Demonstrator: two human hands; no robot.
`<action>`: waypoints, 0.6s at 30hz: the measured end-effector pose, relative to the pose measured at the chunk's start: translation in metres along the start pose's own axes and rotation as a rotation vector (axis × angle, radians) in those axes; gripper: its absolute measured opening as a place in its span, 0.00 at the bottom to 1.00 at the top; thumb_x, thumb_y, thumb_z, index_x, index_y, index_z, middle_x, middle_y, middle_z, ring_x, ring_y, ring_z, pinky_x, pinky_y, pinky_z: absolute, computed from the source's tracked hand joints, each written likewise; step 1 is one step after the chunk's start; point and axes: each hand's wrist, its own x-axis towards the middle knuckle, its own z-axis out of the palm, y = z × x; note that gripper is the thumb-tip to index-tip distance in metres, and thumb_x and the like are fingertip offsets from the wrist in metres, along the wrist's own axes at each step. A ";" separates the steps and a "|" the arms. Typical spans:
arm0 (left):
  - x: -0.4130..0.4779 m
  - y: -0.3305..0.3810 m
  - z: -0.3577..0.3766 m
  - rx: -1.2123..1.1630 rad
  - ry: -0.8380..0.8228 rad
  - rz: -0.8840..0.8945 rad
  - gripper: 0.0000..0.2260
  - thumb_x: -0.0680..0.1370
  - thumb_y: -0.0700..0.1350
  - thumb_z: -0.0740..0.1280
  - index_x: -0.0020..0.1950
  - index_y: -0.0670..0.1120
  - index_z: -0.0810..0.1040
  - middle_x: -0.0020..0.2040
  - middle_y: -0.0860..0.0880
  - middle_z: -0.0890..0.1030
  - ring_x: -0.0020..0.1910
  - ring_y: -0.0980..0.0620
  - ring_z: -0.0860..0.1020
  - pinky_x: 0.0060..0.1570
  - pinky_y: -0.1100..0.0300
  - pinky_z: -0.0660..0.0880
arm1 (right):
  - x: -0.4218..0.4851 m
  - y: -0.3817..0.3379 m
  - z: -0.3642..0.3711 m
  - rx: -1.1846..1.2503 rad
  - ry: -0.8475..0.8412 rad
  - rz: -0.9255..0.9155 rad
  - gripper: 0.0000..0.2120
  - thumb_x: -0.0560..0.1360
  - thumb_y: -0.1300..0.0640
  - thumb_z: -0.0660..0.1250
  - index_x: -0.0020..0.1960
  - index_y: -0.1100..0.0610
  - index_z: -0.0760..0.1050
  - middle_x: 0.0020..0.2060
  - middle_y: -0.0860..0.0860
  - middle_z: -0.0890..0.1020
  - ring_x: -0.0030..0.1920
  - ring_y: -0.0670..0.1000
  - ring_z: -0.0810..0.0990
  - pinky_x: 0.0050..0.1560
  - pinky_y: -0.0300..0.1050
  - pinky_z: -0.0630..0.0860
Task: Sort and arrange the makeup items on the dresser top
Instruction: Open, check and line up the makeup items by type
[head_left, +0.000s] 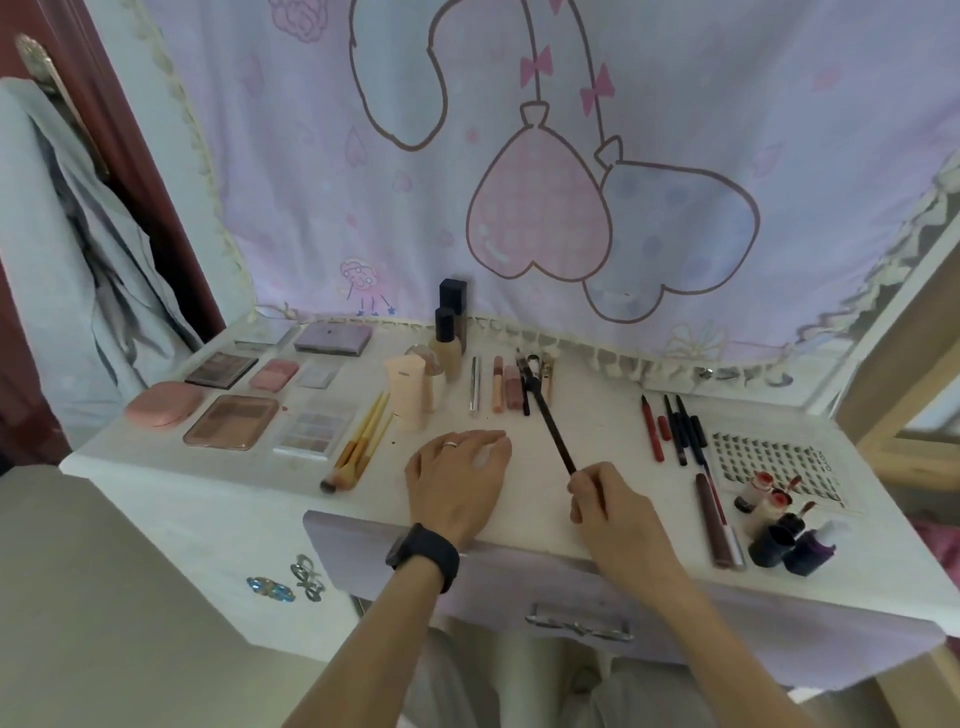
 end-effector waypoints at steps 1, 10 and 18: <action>0.001 0.003 -0.003 -0.062 -0.029 -0.004 0.22 0.75 0.66 0.52 0.62 0.64 0.78 0.64 0.60 0.78 0.67 0.55 0.68 0.67 0.55 0.54 | -0.007 0.004 0.002 0.015 -0.002 -0.028 0.09 0.85 0.51 0.55 0.48 0.47 0.71 0.33 0.46 0.80 0.30 0.41 0.75 0.31 0.34 0.70; -0.001 0.037 -0.026 -0.740 -0.112 0.041 0.06 0.81 0.49 0.67 0.55 0.51 0.81 0.47 0.55 0.86 0.49 0.56 0.83 0.47 0.64 0.71 | -0.010 0.016 -0.002 0.038 -0.051 -0.104 0.07 0.85 0.52 0.58 0.49 0.44 0.71 0.35 0.40 0.79 0.29 0.42 0.71 0.33 0.38 0.70; 0.001 0.057 -0.027 -0.968 -0.109 0.002 0.12 0.82 0.55 0.62 0.58 0.49 0.77 0.51 0.49 0.86 0.49 0.48 0.85 0.49 0.54 0.79 | -0.012 0.017 -0.003 0.118 -0.079 -0.109 0.09 0.85 0.52 0.58 0.52 0.43 0.76 0.36 0.44 0.79 0.29 0.41 0.70 0.31 0.35 0.68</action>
